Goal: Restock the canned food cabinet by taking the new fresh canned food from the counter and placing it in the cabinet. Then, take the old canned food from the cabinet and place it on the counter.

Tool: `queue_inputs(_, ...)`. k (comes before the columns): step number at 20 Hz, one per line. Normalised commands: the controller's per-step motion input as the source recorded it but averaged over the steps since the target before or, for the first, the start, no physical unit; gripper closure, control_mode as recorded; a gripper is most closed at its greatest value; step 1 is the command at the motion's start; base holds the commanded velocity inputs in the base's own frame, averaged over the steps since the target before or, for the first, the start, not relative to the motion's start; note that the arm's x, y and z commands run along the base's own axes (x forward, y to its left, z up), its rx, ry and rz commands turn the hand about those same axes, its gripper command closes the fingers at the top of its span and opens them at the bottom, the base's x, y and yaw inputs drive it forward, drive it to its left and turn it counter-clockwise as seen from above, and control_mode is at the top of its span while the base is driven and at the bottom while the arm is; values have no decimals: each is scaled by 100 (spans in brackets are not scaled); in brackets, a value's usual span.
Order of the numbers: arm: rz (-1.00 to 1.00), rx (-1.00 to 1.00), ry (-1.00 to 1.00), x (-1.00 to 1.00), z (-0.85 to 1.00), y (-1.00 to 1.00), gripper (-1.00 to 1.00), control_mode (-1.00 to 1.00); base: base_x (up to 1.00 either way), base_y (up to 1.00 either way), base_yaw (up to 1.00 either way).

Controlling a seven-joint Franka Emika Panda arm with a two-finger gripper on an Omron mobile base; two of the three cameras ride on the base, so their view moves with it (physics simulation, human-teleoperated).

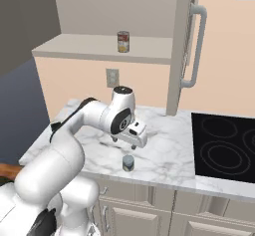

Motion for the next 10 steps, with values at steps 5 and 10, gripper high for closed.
queue_inputs(5,-14,0,12,11,-38,-12,-100,-100,0,0,0)
queue_inputs(10,-10,0,13,0,-40,-17,-100,-100,0,0,0)
